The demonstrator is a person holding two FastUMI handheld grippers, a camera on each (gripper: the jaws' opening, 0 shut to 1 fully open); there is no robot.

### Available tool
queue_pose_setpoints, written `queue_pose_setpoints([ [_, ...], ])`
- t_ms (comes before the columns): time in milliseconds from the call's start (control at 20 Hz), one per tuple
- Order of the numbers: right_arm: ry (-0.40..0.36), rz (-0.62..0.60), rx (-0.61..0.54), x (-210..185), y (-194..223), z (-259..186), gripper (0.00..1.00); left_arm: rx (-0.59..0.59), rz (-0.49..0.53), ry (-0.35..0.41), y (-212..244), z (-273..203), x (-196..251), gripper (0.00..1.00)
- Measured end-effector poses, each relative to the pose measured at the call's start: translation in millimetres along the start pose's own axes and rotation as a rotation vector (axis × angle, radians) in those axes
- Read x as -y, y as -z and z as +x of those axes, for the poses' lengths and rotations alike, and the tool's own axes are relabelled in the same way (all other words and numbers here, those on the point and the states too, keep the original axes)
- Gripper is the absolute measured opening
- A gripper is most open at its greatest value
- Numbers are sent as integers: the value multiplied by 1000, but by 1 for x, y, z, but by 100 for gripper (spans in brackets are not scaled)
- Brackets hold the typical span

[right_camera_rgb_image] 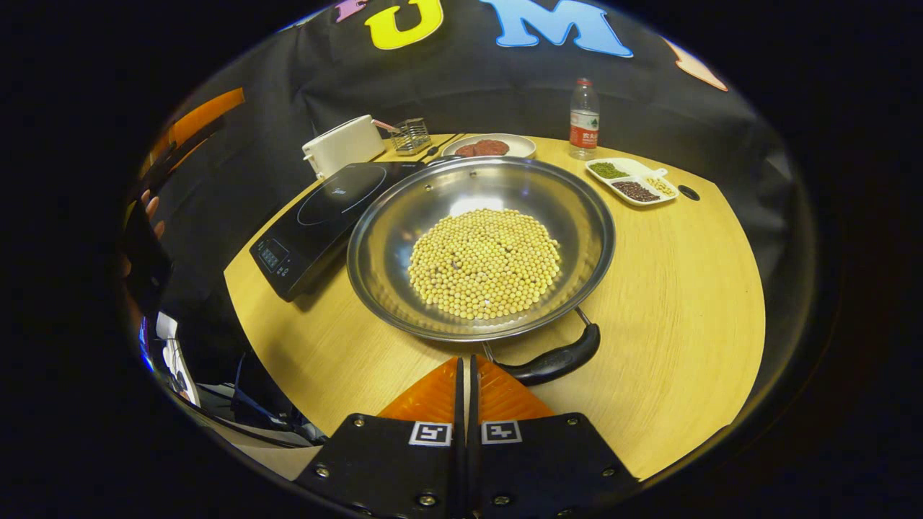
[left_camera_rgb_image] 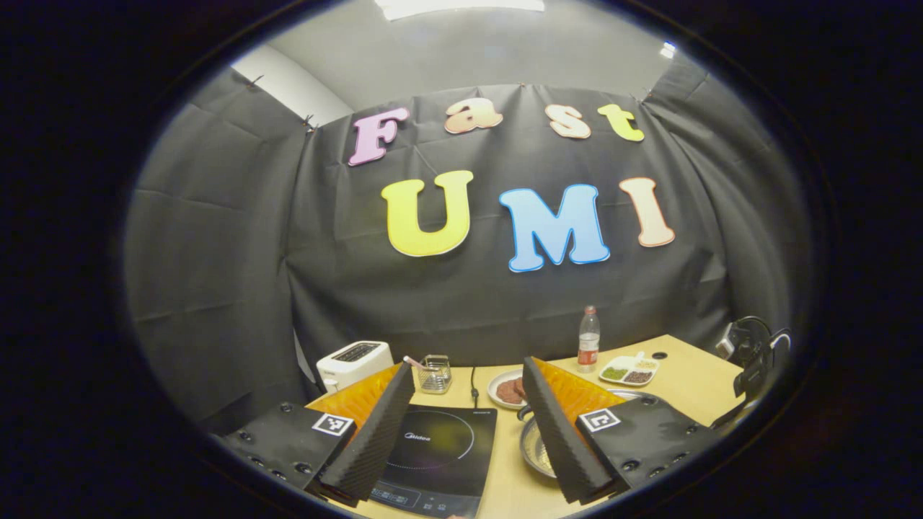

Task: First push the handle of the pot to place it horizontally, then grasp the pot with both hands and set it on the induction cooktop.

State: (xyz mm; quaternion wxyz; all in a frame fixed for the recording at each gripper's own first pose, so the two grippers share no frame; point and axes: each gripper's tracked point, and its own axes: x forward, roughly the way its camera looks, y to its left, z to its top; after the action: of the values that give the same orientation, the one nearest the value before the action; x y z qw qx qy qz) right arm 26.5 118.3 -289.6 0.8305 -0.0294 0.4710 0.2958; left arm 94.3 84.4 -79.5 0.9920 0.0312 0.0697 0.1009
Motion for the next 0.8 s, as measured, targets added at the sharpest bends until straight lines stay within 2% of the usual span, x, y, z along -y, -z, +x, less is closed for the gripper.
queue_pose_setpoints([
  [50, 9, 5, 0, 5, 0, 0, 1, 1, 0, 3, 0, 2, 3, 94],
  [100, 18, 8, 0, 11, -1, 0, 1, -1, -1, 4, 1, 3, 5, 100],
  [250, 47, 11, 0, 28, -1, -2, 1, -3, -8, 11, 1, 10, 11, 100],
  [400, 64, 25, 1, 43, -4, -3, 1, -6, -8, 12, 4, 13, 16, 94],
  [800, 137, 30, 19, 88, -18, 0, 1, -28, -5, 7, 13, 25, 27, 96],
])
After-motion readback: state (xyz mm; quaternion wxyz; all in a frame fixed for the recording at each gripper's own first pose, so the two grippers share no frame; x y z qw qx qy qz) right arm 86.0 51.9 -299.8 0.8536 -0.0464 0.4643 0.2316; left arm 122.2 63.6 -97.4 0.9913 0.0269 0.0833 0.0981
